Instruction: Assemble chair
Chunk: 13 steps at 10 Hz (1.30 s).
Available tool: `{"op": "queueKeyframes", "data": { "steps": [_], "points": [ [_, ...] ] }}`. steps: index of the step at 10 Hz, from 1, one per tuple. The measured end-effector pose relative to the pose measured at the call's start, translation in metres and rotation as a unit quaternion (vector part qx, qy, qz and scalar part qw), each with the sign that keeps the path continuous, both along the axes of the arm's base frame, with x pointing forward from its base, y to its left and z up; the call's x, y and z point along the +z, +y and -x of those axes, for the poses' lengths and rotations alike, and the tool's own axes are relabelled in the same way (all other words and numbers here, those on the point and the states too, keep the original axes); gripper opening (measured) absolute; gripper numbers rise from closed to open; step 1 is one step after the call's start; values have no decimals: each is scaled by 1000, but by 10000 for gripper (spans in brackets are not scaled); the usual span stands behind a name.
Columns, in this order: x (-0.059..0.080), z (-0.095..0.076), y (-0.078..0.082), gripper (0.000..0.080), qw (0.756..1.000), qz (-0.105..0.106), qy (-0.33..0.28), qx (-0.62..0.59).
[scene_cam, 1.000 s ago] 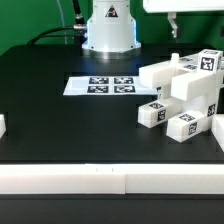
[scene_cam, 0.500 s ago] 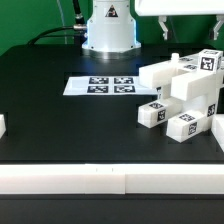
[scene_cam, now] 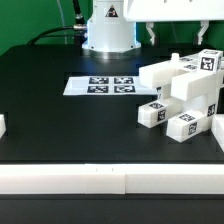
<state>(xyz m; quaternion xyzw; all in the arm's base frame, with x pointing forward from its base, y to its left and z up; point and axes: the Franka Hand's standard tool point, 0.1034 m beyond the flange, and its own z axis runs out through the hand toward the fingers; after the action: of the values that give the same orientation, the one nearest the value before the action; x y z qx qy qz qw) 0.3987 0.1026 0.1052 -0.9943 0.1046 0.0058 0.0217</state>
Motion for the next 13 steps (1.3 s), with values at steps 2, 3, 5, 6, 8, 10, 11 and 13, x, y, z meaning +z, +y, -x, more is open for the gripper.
{"op": "queueKeyframes", "data": {
  "steps": [2, 3, 5, 6, 8, 10, 11, 13],
  "points": [
    [-8, 1, -3, 648, 1000, 5, 2, 4],
    [-12, 0, -6, 648, 1000, 8, 5, 6],
    [-16, 2, -8, 648, 1000, 10, 8, 5],
    [-17, 3, -9, 648, 1000, 11, 10, 5],
    [-20, -1, -9, 648, 1000, 13, 12, 5],
    [-21, -11, -5, 648, 1000, 16, 9, 5],
    [-22, -16, -4, 648, 1000, 17, 7, 6],
    [-19, -31, -2, 648, 1000, 16, 0, 10]
  ]
}}
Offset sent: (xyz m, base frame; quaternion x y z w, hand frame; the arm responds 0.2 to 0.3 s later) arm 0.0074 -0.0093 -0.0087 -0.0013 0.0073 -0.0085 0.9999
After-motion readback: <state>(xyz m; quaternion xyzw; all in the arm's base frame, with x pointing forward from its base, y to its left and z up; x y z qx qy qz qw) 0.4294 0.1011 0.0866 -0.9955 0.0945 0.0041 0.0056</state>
